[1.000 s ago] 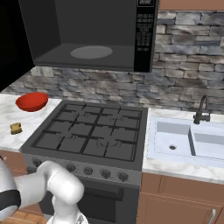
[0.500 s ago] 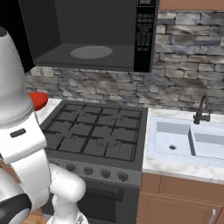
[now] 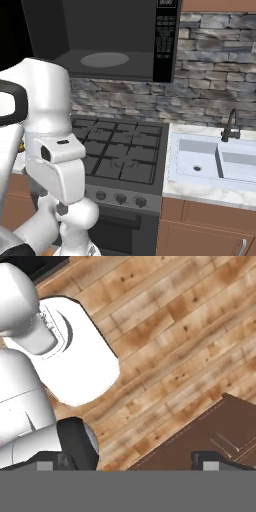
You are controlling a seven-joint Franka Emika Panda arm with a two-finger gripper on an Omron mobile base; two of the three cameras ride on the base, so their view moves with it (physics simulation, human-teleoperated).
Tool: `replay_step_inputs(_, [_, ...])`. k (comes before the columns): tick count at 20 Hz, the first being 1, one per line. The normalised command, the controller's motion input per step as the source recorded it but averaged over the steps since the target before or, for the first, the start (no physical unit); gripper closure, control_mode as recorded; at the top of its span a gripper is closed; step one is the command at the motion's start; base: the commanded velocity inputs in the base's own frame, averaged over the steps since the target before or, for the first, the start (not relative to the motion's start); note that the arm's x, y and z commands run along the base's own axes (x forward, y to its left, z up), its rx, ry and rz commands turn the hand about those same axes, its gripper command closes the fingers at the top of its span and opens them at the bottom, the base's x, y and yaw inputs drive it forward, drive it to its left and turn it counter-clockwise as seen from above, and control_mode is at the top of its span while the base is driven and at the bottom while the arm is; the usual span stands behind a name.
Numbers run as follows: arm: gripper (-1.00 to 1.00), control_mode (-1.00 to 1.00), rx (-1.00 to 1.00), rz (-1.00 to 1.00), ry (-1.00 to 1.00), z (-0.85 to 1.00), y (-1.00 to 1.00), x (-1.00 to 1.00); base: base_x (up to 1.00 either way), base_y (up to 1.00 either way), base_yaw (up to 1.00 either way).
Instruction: Place the sponge inside the microwave to prepare for sanitizing.
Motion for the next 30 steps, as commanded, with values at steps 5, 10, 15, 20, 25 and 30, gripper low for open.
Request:
replay_step_inputs(5, [-1.00,-1.00,0.10,0.14,0.06,-0.03,0.01,0.11,0.00,0.00,0.00])
replay_step_inputs(10, [-1.00,-1.00,0.11,0.18,-0.04,-0.08,0.00,0.16,0.00,0.00,0.00])
replay_step_inputs(15, [-1.00,-1.00,0.07,0.18,-0.04,-0.22,0.00,0.21,0.00,0.00,0.00])
replay_step_inputs(20, [-1.00,-1.00,0.07,0.18,-0.09,-0.47,0.00,0.38,0.00,0.00,0.00])
replay_step_inputs(25, [-1.00,-1.00,0.05,0.20,-0.17,-0.32,0.00,0.57,0.00,0.00,0.00])
replay_step_inputs(30, [-1.00,-1.00,0.04,0.10,-0.04,-0.20,0.00,0.80,0.00,0.00,0.00])
